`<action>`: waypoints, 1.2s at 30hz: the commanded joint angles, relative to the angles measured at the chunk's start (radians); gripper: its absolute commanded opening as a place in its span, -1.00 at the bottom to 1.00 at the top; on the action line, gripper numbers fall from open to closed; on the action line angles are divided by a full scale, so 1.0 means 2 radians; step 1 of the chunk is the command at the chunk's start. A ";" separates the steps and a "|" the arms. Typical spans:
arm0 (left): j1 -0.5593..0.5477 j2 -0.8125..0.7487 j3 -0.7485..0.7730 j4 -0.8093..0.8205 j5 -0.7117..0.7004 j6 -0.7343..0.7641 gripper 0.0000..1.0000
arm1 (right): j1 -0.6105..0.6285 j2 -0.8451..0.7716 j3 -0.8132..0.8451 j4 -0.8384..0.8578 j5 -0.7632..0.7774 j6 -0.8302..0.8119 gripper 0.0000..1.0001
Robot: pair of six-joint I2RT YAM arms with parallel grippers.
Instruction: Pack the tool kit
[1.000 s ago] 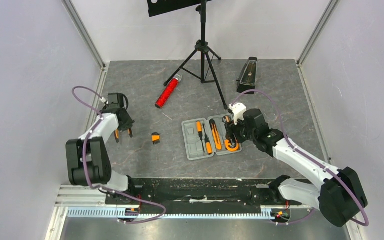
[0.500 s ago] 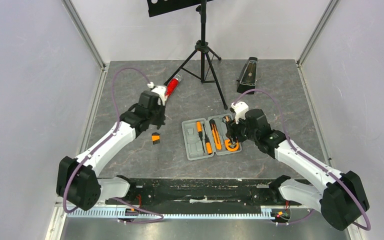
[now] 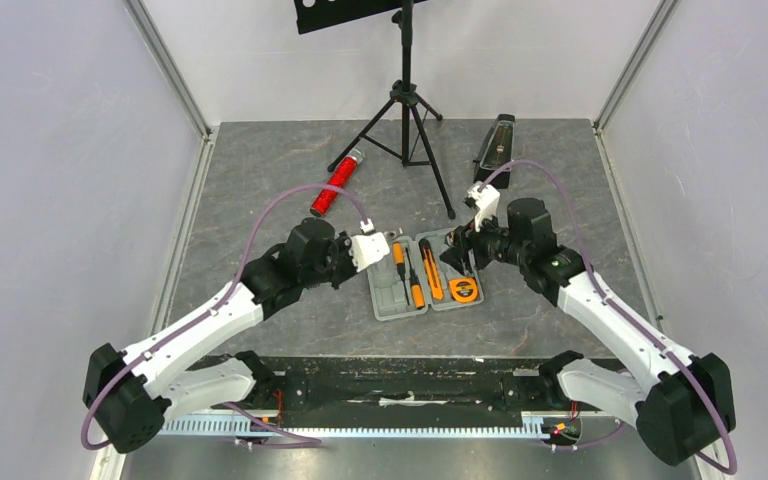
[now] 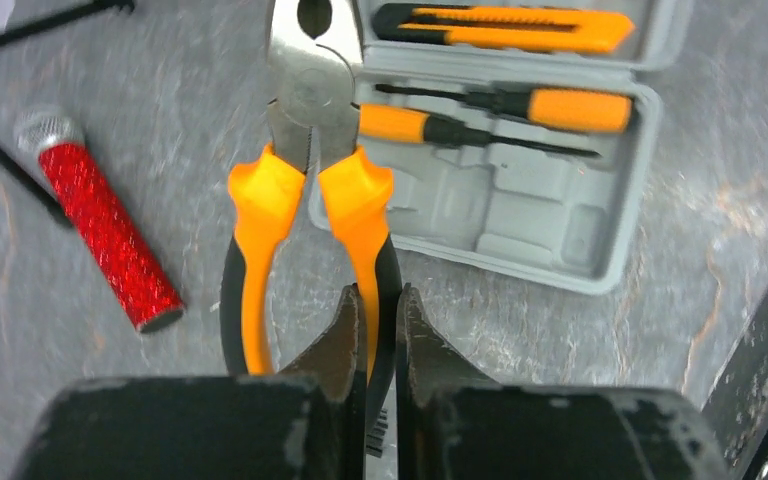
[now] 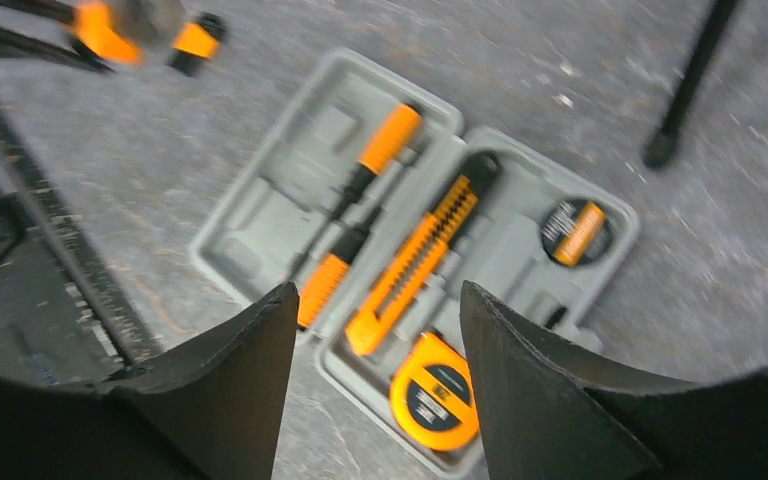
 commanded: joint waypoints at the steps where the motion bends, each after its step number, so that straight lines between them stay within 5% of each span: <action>1: -0.008 -0.033 -0.002 0.009 0.090 0.185 -0.95 | 0.001 0.024 0.058 0.018 -0.136 -0.015 0.25; 6: -0.011 -0.024 0.019 -0.027 0.115 0.229 -0.96 | 0.011 0.060 0.098 0.017 -0.209 -0.007 0.23; 18: -0.036 -0.001 0.051 -0.077 0.113 0.303 -0.96 | 0.069 0.157 0.174 -0.039 -0.245 -0.031 0.22; 36: -0.057 0.016 0.050 -0.079 0.086 0.360 -0.96 | 0.104 0.236 0.218 -0.131 -0.266 -0.068 -0.16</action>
